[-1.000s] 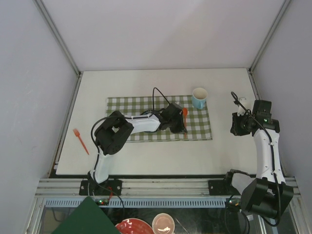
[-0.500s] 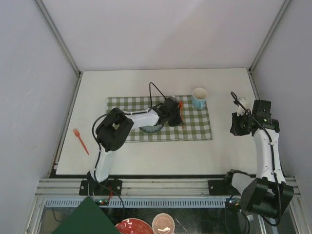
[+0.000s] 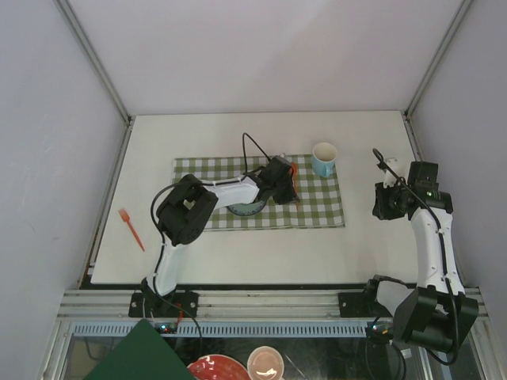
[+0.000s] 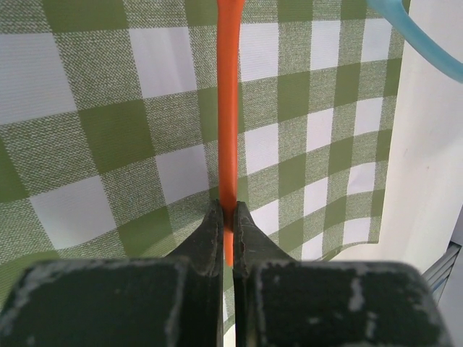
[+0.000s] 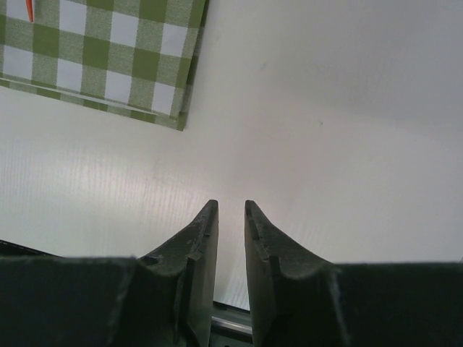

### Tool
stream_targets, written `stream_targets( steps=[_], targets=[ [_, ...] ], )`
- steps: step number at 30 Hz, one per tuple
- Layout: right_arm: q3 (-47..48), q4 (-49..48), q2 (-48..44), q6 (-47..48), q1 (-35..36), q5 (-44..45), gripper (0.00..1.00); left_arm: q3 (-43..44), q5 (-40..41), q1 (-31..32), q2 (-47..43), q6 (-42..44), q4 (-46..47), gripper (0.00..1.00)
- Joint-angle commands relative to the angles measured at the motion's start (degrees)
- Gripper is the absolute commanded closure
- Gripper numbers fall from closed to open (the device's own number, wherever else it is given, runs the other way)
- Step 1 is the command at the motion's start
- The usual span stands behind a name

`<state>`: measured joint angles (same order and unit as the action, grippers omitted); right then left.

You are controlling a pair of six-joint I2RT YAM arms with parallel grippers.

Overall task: Set the dinner table for one person
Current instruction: Place the spoon on the napkin.

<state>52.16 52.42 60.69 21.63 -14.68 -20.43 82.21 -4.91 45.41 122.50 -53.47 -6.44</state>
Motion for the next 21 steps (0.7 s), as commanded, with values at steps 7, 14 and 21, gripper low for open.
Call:
stream_targets(
  steps=[7,14,21],
  targets=[
    [-0.14,-2.33,-0.64,-0.32,0.48,-0.65,0.77,1.79,-1.61,0.84,-0.35,0.21,1.04,0.80],
    [-0.29,-2.21,-0.61,-0.09,0.77,-0.83,0.76,2.05,-3.37,1.35,-1.83,1.05,2.33,0.32],
    [-0.39,-2.27,-0.93,-0.14,0.96,-0.86,0.76,3.09,-1.47,1.12,-7.28,6.89,0.11,0.32]
  ],
)
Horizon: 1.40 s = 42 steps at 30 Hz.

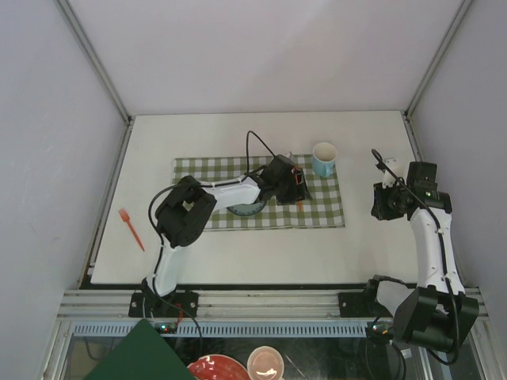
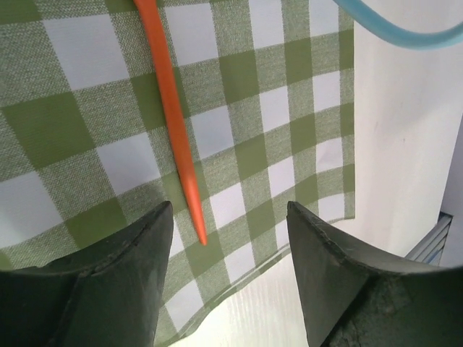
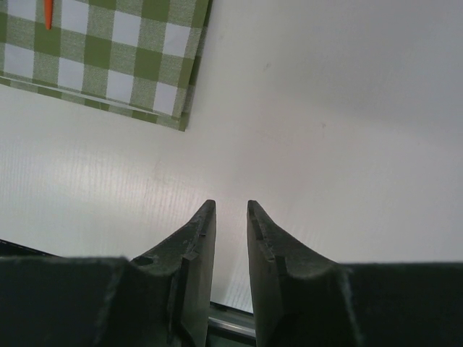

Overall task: Set the dinner table for one person
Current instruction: Place the spoon on the napkin, then pick up the fork at the center of the board.

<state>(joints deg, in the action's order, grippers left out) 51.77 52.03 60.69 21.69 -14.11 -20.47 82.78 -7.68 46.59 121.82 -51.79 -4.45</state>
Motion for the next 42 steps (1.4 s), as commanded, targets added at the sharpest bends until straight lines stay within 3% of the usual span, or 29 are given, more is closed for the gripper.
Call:
stream_targets(
  steps=[1,8,13,15,17,23,29,36,42],
  targets=[
    [0.00,-1.90,-0.88,-0.09,0.34,-0.85,0.76,2.77,1.91,-0.20,-7.79,6.33,-2.77,0.31],
    [0.05,-2.32,-1.18,-0.17,0.49,-0.64,0.74,5.54,8.83,-4.29,-17.48,21.38,-12.13,0.27],
    [0.34,-2.36,-1.39,-0.21,0.96,-0.71,0.72,5.14,11.28,-10.38,-24.30,32.06,-23.45,0.18],
    [0.35,-2.36,-1.73,-0.31,1.10,-0.78,0.71,3.68,9.97,-13.53,-26.44,38.10,-29.51,0.09],
    [0.38,-2.59,-2.05,-0.34,1.12,-0.71,0.71,-0.03,12.25,-16.96,-30.08,45.05,-33.96,0.00],
    [0.43,-2.72,-2.03,-0.51,1.68,-0.54,0.70,-21.22,14.08,-31.62,-46.75,58.27,-35.75,0.00],
    [0.53,-2.94,-2.19,-1.04,2.36,-0.02,0.70,-29.53,7.07,-47.21,-57.78,68.73,-41.58,0.00],
    [0.75,-3.20,-1.67,-1.09,3.21,0.34,0.70,-35.90,3.93,-56.87,-58.36,71.44,-40.56,0.00],
    [0.76,-3.30,-0.71,-0.80,3.46,0.88,0.70,-33.30,2.52,-61.10,-45.84,73.07,-43.20,0.00]
  ],
)
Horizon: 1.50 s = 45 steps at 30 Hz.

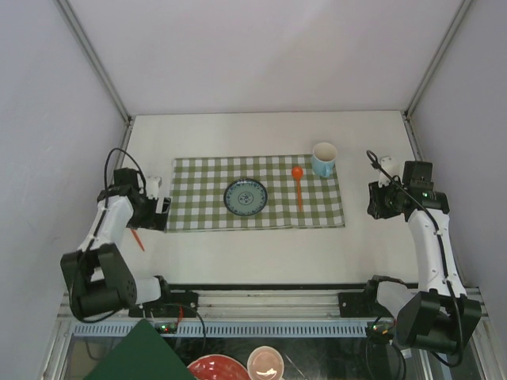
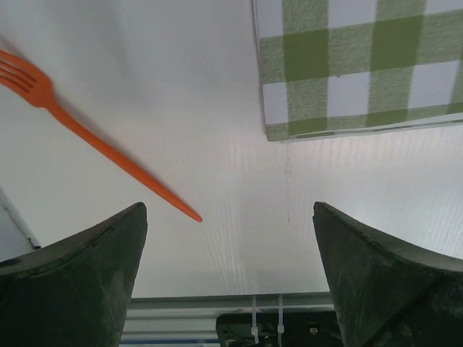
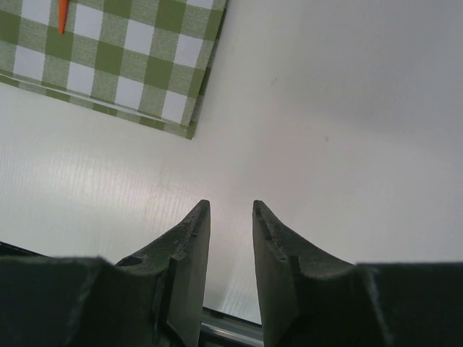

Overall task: Set the dinner table for one person
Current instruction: Pick up the fork at the center of the board.

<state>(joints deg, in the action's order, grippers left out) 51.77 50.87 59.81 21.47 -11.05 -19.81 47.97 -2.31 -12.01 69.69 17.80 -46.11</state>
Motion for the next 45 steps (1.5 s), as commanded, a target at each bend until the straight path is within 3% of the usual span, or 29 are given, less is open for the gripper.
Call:
stream_targets(
  steps=[1,5,11,16,27,32,45],
  targets=[
    [0.75,-2.10,0.33,-0.60,0.35,0.21,0.70,1.58,-2.70,-3.42,8.10,4.00,-1.64,0.00],
    [0.73,-2.24,0.74,-0.52,0.65,0.19,0.70,2.07,-2.51,-7.60,12.90,5.31,-0.93,0.00],
    [0.72,-2.34,1.41,-0.64,1.01,0.34,0.70,5.89,-3.84,-14.73,13.06,5.26,-1.60,0.00],
    [0.70,-2.79,1.93,-0.89,1.76,0.63,0.70,8.52,-2.98,-16.74,14.24,3.52,-1.18,0.00],
    [0.73,-2.16,1.46,-0.39,0.95,-0.33,0.70,14.66,-6.34,-19.35,27.57,-0.01,-1.75,0.00],
    [0.87,-1.87,1.81,-0.38,0.73,-0.61,0.70,15.67,-7.55,-19.38,30.05,-0.72,-1.45,0.14],
    [1.05,-1.79,2.33,-0.51,0.88,-0.79,0.71,18.89,-6.44,-19.44,33.27,-3.77,-0.78,0.35]
  ],
)
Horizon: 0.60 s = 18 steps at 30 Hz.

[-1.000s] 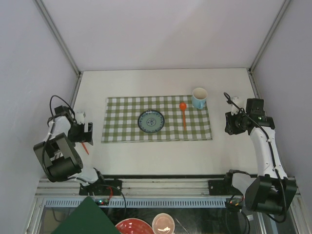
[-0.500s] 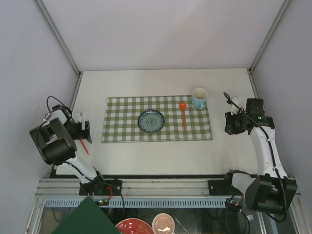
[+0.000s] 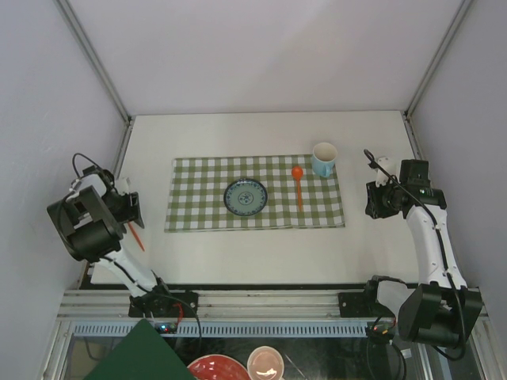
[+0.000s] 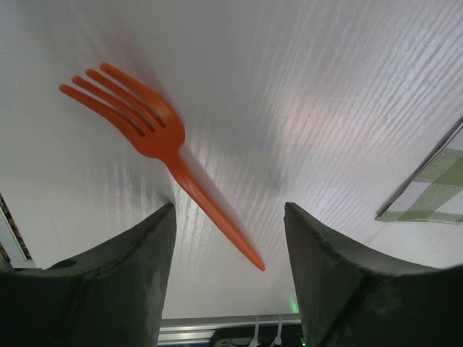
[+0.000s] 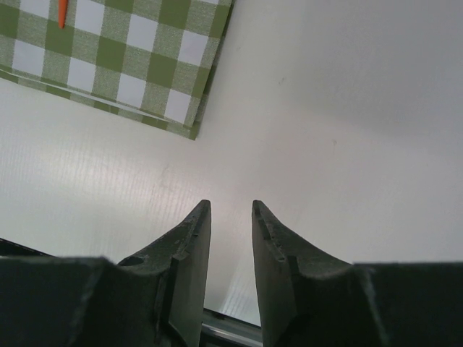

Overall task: Set the dinner table for one person
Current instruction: Pick up the fork at the center of the board.

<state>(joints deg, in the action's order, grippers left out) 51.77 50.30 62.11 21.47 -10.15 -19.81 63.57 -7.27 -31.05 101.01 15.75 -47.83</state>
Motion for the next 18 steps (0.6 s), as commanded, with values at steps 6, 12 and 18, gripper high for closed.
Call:
stream_targets(
  steps=[6,12,18],
  targets=[
    [1.06,-1.13,0.20,-0.40,-0.17,-0.97,0.71,4.59,-0.14,-0.31,3.24,-2.64,1.89,0.40],
    [1.06,-1.11,0.28,-0.47,-0.06,-1.02,0.71,6.71,0.29,-0.42,4.38,-2.61,1.35,0.44],
    [1.06,-1.17,0.28,-0.60,-0.13,-1.02,0.72,9.08,-0.46,-0.41,5.29,-2.96,0.75,0.46]
  ],
)
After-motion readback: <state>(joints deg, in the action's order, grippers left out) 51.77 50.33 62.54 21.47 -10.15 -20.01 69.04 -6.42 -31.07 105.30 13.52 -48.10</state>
